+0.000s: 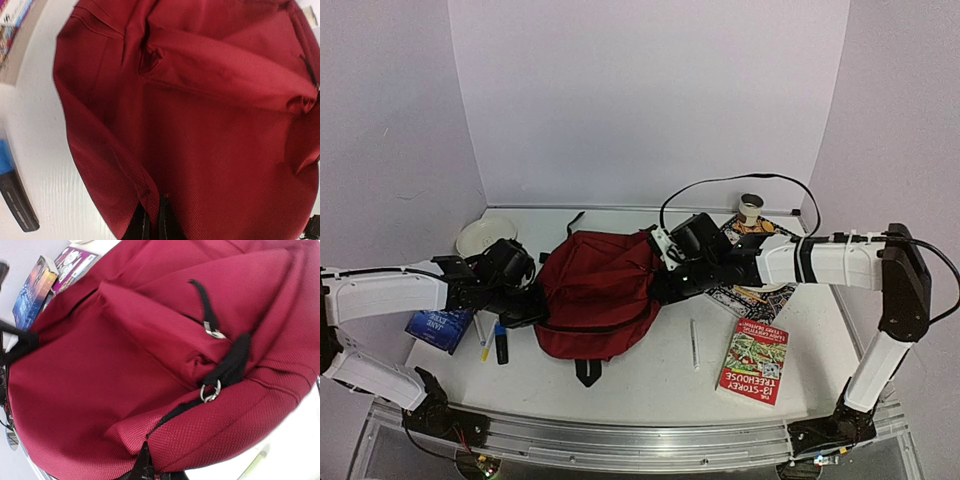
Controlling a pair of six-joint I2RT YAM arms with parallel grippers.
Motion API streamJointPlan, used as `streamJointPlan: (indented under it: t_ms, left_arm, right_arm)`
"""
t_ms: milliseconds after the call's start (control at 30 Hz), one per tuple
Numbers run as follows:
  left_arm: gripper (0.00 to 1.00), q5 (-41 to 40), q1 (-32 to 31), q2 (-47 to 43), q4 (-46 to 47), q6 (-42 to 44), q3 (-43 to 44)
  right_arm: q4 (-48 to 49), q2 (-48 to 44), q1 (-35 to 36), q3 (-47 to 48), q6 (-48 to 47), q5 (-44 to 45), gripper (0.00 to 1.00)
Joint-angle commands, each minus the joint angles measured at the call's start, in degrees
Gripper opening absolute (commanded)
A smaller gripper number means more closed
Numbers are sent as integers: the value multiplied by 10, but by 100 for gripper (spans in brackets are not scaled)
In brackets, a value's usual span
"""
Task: Pack the student bag
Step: Adjust the student bag at the center of the board.
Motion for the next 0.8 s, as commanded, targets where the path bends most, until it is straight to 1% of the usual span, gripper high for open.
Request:
streamJointPlan:
  t_ms: [0, 100, 167, 233, 300, 400, 467, 600, 767]
  left_arm:
    - [8, 39, -24, -37, 13, -23, -26]
    - [14, 44, -31, -65, 14, -30, -52]
    - [23, 47, -31, -79, 14, -37, -62]
    - [34, 42, -31, -91, 14, -40, -63]
    - [43, 28, -31, -102, 14, -31, -52]
    - [55, -14, -30, -105, 12, -8, -21]
    - [63, -33, -29, -97, 9, 9, 8]
    - [72, -57, -18, -54, -1, 41, 70]
    - [78, -60, -5, 12, -4, 83, 143]
  right_arm:
    - [4, 16, -7, -14, 1, 8, 8]
    - [4, 12, -9, -30, 6, 0, 12]
    - [3, 8, -11, -38, 9, -4, 18]
    - [1, -1, -13, -42, 11, -5, 27]
    - [0, -12, -19, -46, 16, -9, 35]
    - [0, -28, -38, -45, 26, -25, 42]
    - [0, -33, -52, -38, 33, -34, 50]
    - [1, -35, -77, -19, 52, -45, 61]
    - [5, -30, -98, -8, 74, -45, 66]
